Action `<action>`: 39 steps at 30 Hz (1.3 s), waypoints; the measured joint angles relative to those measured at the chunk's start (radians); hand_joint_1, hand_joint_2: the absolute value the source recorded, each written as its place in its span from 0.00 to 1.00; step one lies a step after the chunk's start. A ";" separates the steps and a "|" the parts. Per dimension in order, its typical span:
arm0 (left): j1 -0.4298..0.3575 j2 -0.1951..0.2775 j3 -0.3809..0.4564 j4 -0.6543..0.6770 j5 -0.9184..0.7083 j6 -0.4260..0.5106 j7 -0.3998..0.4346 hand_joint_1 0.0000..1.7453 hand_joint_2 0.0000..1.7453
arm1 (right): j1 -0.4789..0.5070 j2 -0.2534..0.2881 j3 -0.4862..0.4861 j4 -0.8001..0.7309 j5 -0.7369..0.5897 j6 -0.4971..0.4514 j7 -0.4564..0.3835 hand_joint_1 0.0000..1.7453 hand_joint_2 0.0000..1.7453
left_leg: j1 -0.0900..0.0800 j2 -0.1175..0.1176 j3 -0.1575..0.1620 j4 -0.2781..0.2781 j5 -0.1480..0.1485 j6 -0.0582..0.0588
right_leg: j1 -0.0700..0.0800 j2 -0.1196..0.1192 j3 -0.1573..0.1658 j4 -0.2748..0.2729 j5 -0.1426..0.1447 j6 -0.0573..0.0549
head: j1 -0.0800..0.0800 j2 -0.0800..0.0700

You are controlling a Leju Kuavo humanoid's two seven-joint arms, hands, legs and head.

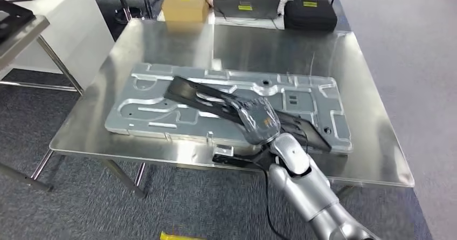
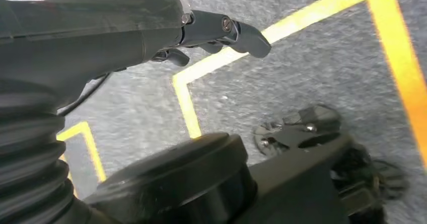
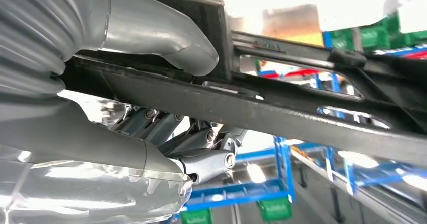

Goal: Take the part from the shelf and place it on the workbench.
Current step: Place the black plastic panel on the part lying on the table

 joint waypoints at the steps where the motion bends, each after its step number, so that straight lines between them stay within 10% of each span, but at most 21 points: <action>1: 0.001 -0.001 0.000 0.000 -0.001 0.000 -0.002 0.00 1.00 | -0.003 -0.001 -0.011 0.015 -0.004 0.003 0.000 1.00 1.00 | -0.002 -0.002 -0.004 0.000 0.007 0.012 | -0.001 0.000 -0.003 -0.003 0.002 0.005 | 0.003 0.000; 4: 0.000 -0.004 0.000 0.000 -0.006 0.000 -0.008 0.00 1.00 | -0.017 -0.002 -0.040 0.068 -0.015 0.017 -0.002 1.00 1.00 | -0.005 0.003 -0.013 0.000 0.025 0.037 | -0.008 -0.001 -0.019 0.025 -0.014 0.017 | 0.004 0.000; 9: 0.000 -0.005 0.000 0.000 -0.011 0.000 -0.015 0.00 1.00 | -0.047 -0.003 -0.093 0.184 -0.027 0.018 -0.027 1.00 1.00 | -0.018 0.003 -0.030 0.000 0.039 0.054 | -0.001 -0.001 -0.129 0.278 -0.135 0.014 | 0.006 0.000; 14: 0.000 -0.013 0.000 0.000 -0.017 0.000 -0.015 0.00 1.00 | -0.077 -0.004 -0.116 0.240 -0.028 0.025 -0.024 1.00 1.00 | -0.034 -0.002 -0.026 -0.003 0.033 0.055 | 0.045 -0.001 -0.012 0.025 -0.006 -0.068 | -0.003 0.000; 17: -0.001 -0.021 0.000 0.001 -0.018 0.000 -0.016 0.00 1.00 | -0.106 -0.006 -0.143 0.291 -0.035 0.037 -0.019 1.00 1.00 | -0.031 -0.006 -0.016 -0.016 0.031 0.047 | 0.054 -0.004 0.012 -0.017 0.000 -0.087 | -0.009 0.000; 20: 0.002 -0.024 0.000 0.000 -0.018 0.000 -0.017 0.00 1.00 | -0.142 -0.007 -0.173 0.361 -0.049 0.062 -0.032 1.00 1.00 | -0.034 -0.003 -0.020 0.016 0.003 0.035 | 0.036 -0.015 0.059 -0.077 0.016 -0.079 | -0.014 0.000; 24: -0.008 -0.023 0.000 0.000 -0.015 0.001 -0.023 0.00 1.00 | -0.180 -0.010 -0.205 0.460 -0.069 0.109 -0.049 1.00 1.00 | -0.004 0.002 -0.119 0.205 -0.067 -0.001 | 0.014 -0.025 0.078 -0.093 0.012 -0.058 | -0.020 0.000; 28: -0.002 -0.022 0.000 0.002 -0.018 0.002 -0.025 0.00 1.00 | -0.209 -0.016 -0.228 0.529 -0.080 0.135 -0.051 1.00 1.00 | 0.038 0.005 -0.056 0.060 0.030 -0.061 | -0.017 -0.022 0.067 -0.045 -0.016 -0.006 | -0.025 0.000; 31: 0.001 -0.027 0.001 0.005 -0.018 0.000 -0.032 0.00 1.00 | -0.228 -0.032 -0.248 0.556 -0.094 0.144 -0.052 1.00 1.00 | 0.046 -0.007 -0.044 0.028 0.028 -0.043 | -0.017 -0.015 0.042 0.006 -0.033 0.025 | -0.032 0.000; 35: -0.001 -0.027 0.001 0.004 -0.018 0.000 -0.033 0.00 1.00 | -0.230 -0.043 -0.262 0.582 -0.104 0.147 -0.051 0.00 0.00 | 0.040 -0.003 -0.053 0.040 0.027 -0.014 | -0.020 -0.013 0.017 0.055 -0.060 0.036 | -0.025 0.000; 36: -0.001 -0.027 0.001 0.004 -0.018 0.000 -0.032 0.00 1.00 | -0.231 -0.045 -0.268 0.586 -0.110 0.149 -0.052 0.00 0.00 | 0.036 -0.002 -0.052 0.037 0.028 -0.009 | -0.020 -0.013 -0.010 0.109 -0.087 0.033 | -0.024 0.000; 39: 0.001 -0.027 0.001 0.004 -0.015 -0.005 -0.025 0.00 0.25 | -0.225 -0.046 -0.288 0.600 -0.130 0.159 -0.062 0.00 0.00 | 0.019 0.000 -0.050 0.032 0.028 -0.002 | -0.010 -0.012 -0.112 0.287 -0.139 0.017 | -0.024 0.000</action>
